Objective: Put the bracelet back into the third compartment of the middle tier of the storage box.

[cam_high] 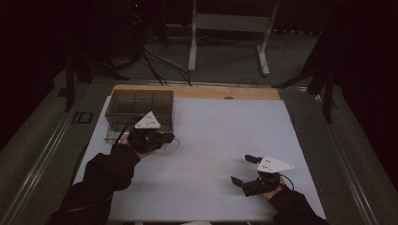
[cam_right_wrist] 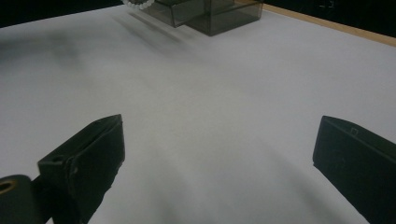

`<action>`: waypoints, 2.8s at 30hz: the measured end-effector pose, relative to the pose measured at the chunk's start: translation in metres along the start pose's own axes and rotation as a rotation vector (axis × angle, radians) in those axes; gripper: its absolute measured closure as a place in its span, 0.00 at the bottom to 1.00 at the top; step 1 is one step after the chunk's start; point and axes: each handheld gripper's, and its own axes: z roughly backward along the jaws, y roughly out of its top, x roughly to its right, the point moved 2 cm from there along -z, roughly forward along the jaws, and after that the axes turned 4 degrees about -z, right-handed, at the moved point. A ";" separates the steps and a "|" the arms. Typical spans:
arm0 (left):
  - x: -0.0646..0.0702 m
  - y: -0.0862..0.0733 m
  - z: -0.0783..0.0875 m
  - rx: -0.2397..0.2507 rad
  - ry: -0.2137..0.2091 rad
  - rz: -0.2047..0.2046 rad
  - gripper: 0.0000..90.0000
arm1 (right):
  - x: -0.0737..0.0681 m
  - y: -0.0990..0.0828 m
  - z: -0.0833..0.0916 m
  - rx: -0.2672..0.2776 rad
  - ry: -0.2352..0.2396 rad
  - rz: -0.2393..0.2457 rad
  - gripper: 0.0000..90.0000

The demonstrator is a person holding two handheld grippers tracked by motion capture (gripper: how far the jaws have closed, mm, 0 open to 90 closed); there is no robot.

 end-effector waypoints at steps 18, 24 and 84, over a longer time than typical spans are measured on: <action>-0.019 0.000 0.012 0.006 0.047 0.021 0.98 | 0.000 0.000 0.000 -0.004 -0.001 0.001 0.02; -0.025 0.000 0.018 0.009 0.064 0.026 0.98 | -0.001 0.000 0.000 -0.004 -0.001 0.002 0.02; -0.070 -0.024 -0.022 0.021 0.102 0.128 0.98 | -0.001 0.000 0.001 -0.001 0.001 0.005 0.02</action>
